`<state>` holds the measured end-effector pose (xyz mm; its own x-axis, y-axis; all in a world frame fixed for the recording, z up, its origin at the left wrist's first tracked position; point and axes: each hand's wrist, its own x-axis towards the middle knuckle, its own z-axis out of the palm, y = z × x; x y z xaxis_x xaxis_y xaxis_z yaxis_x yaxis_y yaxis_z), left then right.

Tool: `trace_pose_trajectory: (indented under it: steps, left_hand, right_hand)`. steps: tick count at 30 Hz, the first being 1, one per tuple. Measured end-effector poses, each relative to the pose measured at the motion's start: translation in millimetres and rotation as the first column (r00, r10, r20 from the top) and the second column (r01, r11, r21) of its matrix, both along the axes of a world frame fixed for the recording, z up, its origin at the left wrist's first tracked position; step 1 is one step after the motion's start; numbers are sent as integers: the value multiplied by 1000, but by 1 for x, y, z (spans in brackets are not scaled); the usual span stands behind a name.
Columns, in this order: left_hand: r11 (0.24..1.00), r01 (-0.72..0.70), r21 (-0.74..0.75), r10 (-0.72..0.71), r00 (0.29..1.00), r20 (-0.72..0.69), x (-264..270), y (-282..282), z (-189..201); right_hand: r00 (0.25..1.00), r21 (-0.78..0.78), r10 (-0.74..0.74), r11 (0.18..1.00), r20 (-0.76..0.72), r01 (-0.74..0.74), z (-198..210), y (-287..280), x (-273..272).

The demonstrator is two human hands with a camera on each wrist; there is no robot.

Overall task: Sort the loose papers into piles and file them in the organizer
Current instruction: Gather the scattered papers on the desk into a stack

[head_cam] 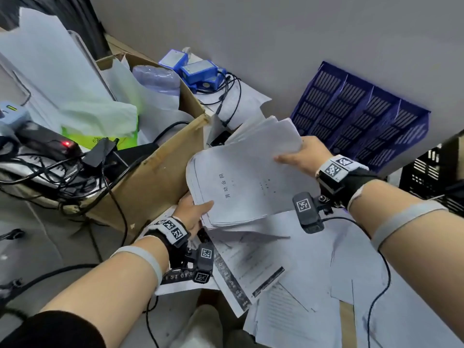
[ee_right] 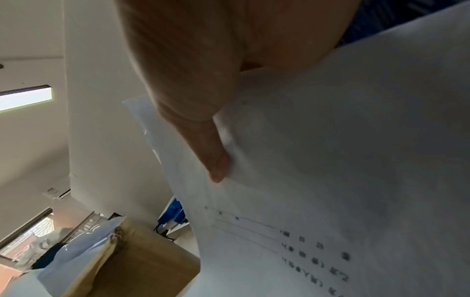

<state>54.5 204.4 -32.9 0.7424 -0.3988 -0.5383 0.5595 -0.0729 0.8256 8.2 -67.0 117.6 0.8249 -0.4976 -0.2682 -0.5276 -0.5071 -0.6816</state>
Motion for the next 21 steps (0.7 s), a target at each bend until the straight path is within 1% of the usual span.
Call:
trace_pose_trajectory:
  steps: [2, 4, 6, 8, 10, 12, 14, 16, 18, 19, 21]
  left_hand:
    - [999, -49, -6, 49, 998, -30, -2, -1, -10]
    - [995, -97, 14, 98, 989, -113, -3, -3, -17]
    - [996, -80, 31, 84, 984, -155, -2, -6, -19]
    - [987, 13, 160, 3, 995, -96, 0, -8, -23]
    - [952, 95, 291, -85, 995, -46, 3, -9, -35]
    - [919, 142, 367, -143, 989, -24, 3, -12, -44]
    - [866, 219, 450, -249, 968, 9, 0, -16, -49]
    - [801, 297, 520, -365, 930, 32, -1, -18, -53]
    - [774, 308, 553, -391, 920, 36, 0, -17, -54]
    - [774, 315, 549, -403, 914, 44, -1, -15, -52]
    - [804, 339, 488, -422, 904, 69, -3, -10, -46]
  right_hand:
    - [1000, -38, -7, 999, -16, 6, -1, 3, 14]
    - [993, -104, -8, 995, -117, -4, -9, 3, 18]
    - [974, -119, 0, 993, -228, -27, -21, 2, 12]
    - [954, -109, 5, 993, -301, -39, -37, 0, 1]
    - [936, -77, 1, 997, -351, -30, -56, -2, -12]
    - [916, -58, -10, 998, -401, -15, -79, -5, -26]
    - [896, -27, -26, 1000, -443, 15, -107, -10, -40]
    - [887, -12, -38, 999, -461, 37, -129, -11, -50]
    - [890, 28, -58, 996, -453, 79, -142, -12, -59]
    - [896, 61, -73, 992, -437, 111, -146, -14, -63]
    - [899, 93, -127, 979, -419, 182, -149, -19, -72]
